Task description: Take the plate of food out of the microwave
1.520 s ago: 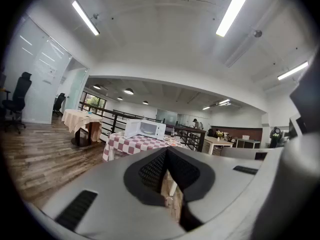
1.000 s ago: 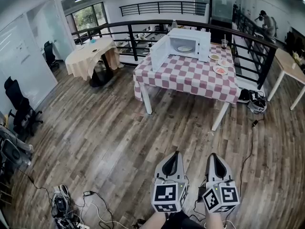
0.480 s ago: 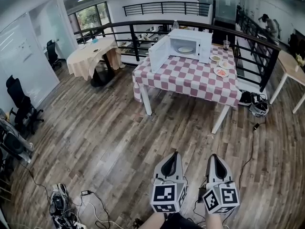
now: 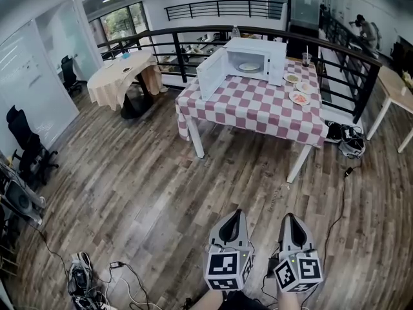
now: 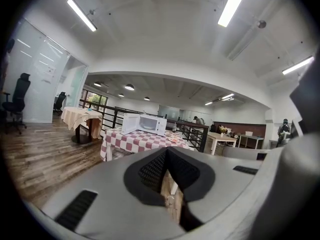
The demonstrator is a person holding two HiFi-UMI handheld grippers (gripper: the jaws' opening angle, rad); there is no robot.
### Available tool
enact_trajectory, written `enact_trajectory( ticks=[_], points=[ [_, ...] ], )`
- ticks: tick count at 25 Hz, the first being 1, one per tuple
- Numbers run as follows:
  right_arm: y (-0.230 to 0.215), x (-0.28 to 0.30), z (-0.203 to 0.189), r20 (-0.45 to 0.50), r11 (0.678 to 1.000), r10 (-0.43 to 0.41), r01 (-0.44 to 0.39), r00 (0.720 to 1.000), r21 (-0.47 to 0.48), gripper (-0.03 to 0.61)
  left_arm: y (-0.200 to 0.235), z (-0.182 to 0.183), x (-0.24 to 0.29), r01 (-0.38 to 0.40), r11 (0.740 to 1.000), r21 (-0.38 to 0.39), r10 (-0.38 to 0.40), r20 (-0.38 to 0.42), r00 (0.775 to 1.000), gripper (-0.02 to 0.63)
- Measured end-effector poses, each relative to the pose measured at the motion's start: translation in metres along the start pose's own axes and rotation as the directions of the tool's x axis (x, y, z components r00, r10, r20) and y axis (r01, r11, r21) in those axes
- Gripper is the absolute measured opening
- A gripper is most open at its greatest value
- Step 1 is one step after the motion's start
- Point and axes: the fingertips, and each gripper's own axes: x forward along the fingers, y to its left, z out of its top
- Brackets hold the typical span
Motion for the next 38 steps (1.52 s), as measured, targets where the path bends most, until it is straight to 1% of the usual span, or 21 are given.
enact_trajectory(
  ticks=[8,16,23,30,38],
  points=[
    [-0.006,0.068,-0.001,-0.021,1.0,-0.002,0.002,1.0,0.009,-0.009,0.029,0.008,0.062,0.006,1.0,-0.007,-0.006,-0.005,1.0,0.012],
    [0.014,0.164,0.003,-0.03,1.0,0.018,-0.017,0.999,0.022,-0.009,0.081,0.029,0.128,0.006,1.0,-0.011,-0.007,-0.024,1.0,0.012],
    [0.041,0.233,0.009,-0.022,0.999,0.048,-0.048,0.999,0.0,-0.009,0.128,0.053,0.173,-0.006,1.0,-0.013,0.006,0.001,1.0,0.012],
    [0.05,0.277,0.009,-0.033,0.998,0.051,-0.051,0.998,-0.02,-0.009,0.159,0.062,0.204,-0.015,0.999,-0.029,0.015,0.01,1.0,0.012],
    [0.048,0.301,0.006,-0.053,0.998,0.051,-0.053,0.997,-0.03,-0.009,0.169,0.059,0.23,-0.006,0.999,-0.046,0.005,-0.01,1.0,0.012]
  ],
)
